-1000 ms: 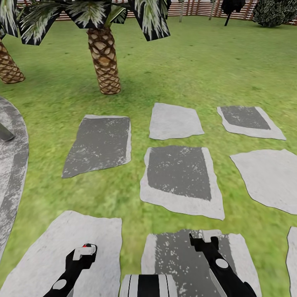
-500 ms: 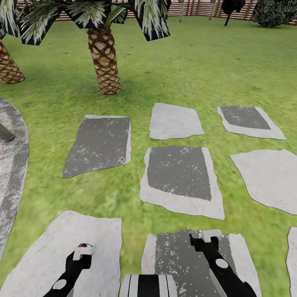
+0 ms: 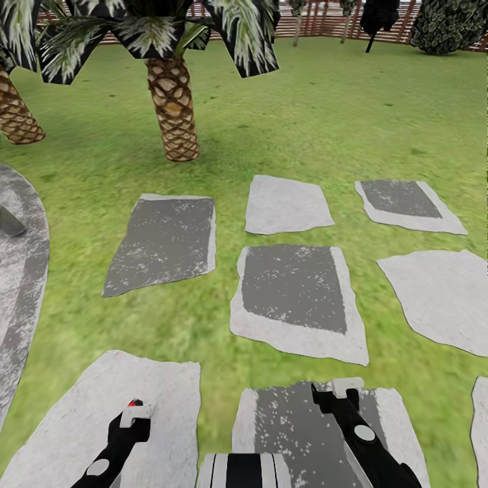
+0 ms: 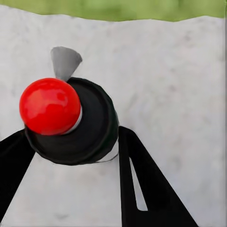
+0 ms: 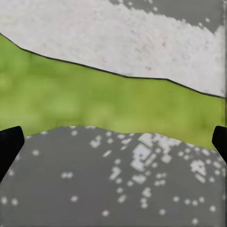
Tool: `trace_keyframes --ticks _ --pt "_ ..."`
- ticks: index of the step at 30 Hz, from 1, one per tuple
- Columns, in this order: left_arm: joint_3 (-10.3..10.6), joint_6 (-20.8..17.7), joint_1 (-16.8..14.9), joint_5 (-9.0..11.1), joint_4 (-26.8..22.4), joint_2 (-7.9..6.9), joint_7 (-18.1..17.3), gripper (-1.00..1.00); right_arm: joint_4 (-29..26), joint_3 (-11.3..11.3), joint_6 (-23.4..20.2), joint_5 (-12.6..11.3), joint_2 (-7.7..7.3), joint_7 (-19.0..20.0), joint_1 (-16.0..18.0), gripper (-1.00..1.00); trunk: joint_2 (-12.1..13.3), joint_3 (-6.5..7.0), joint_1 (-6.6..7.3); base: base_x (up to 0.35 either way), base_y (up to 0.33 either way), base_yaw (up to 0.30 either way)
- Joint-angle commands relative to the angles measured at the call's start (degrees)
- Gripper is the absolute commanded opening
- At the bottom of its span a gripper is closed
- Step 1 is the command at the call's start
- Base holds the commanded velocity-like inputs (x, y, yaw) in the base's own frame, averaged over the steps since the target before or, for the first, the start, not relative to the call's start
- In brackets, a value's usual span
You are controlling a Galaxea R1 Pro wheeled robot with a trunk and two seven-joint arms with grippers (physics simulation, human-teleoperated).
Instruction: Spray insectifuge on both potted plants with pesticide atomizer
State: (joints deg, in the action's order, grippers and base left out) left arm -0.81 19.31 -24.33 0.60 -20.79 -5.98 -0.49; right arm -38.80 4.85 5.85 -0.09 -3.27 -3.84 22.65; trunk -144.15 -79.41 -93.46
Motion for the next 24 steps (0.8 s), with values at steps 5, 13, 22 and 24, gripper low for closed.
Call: trace_keyframes --ticks 5,13,22,24 --pt "-0.1 0.12 -0.02 0.0 0.04 0.01 0.05 -1.0 -0.3 0.37 0.13 0.08 -0.03 -0.36 0.03 1.0 0.06 1.08 0.14 0.0 0.0 0.0" --pt "-0.12 -0.02 -0.02 -0.07 -0.46 -0.06 0.05 -1.0 -0.28 0.33 0.2 -0.02 0.4 -0.21 0.03 1.0 0.16 2.85 0.34 0.0 0.0 0.0" --pt "-0.15 -0.04 -0.02 -0.06 -0.09 -0.02 0.05 -1.0 -0.9 0.25 0.64 0.19 0.1 -0.41 0.01 1.0 0.28 4.85 0.57 0.0 0.0 0.0" --pt "-0.1 -0.03 -0.02 0.0 -0.3 0.09 0.05 -1.0 -1.11 0.28 0.95 0.18 0.22 -0.44 -0.01 1.0 0.31 5.29 0.63 0.0 0.0 0.0"
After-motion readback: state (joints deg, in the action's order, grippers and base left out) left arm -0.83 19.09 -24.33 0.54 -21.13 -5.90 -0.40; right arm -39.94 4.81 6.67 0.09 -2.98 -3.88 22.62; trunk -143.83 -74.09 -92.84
